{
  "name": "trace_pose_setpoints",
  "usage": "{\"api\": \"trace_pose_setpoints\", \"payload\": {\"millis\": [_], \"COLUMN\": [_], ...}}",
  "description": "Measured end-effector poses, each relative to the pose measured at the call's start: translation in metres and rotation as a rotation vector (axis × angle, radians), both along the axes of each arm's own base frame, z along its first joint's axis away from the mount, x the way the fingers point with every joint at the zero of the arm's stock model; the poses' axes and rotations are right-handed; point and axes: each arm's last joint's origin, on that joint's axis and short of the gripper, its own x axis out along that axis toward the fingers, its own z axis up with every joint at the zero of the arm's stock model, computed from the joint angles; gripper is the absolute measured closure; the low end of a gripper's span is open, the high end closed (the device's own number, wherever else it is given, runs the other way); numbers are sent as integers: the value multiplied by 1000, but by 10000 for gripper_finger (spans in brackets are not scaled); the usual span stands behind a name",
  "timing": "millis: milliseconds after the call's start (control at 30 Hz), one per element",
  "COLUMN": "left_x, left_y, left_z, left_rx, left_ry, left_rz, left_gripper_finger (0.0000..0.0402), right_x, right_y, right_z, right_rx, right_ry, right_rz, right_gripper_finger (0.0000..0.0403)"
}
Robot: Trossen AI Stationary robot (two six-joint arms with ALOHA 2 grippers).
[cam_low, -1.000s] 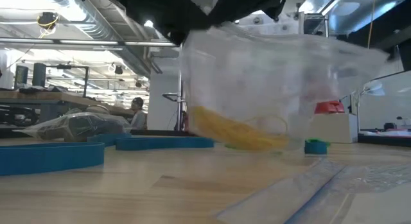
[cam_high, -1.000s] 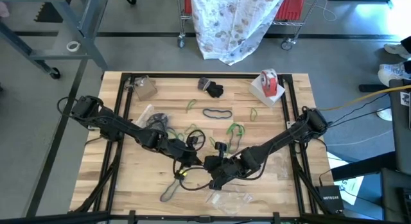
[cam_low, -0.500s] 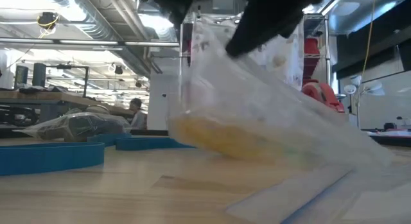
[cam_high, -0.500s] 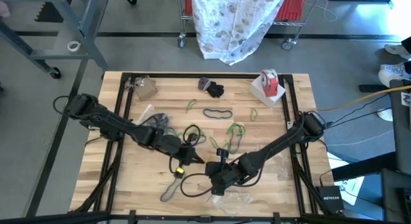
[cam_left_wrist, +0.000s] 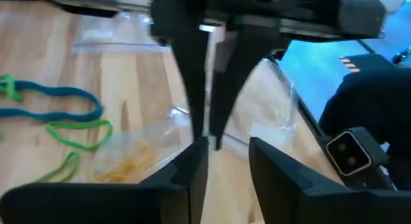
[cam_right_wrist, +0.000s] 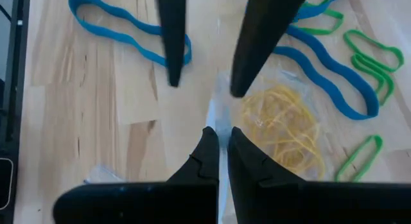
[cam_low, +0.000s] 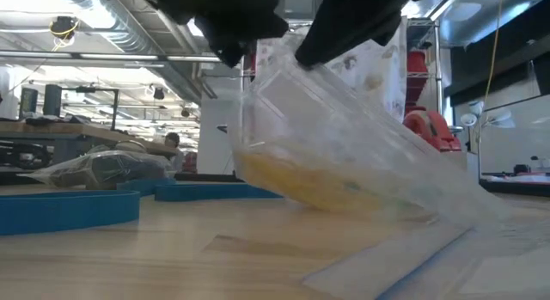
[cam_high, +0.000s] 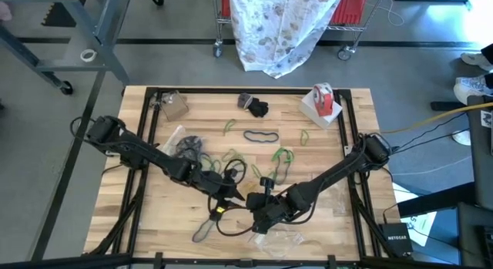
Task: Sort rubber bands
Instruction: Close the transparent zip bag
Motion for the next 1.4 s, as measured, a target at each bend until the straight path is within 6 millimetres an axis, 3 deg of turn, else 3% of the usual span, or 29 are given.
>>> {"api": "trace_pose_setpoints", "payload": {"millis": [400, 700, 900, 1233, 1400], "left_x": [10, 11, 13, 22, 22], "left_y": [2, 4, 6, 20, 23], "left_z": [-13, -14, -17, -25, -28], "left_rx": [-13, -2, -12, -111, -105], "left_ry": [-6, -10, -4, 7, 19], "left_rz": [23, 17, -63, -227, -244], "left_gripper_finger": [290, 340, 396, 401, 402], "right_x": [0, 0, 0, 0, -7], "right_y": [0, 0, 0, 4, 12], "right_z": [0, 0, 0, -2, -16], "right_rx": [-7, -10, -12, -89, -142], "right_ry": [-5, -4, -3, 16, 93], "right_rz": [-4, -1, 7, 139, 185], "right_gripper_finger": [393, 393, 393, 393, 393]}}
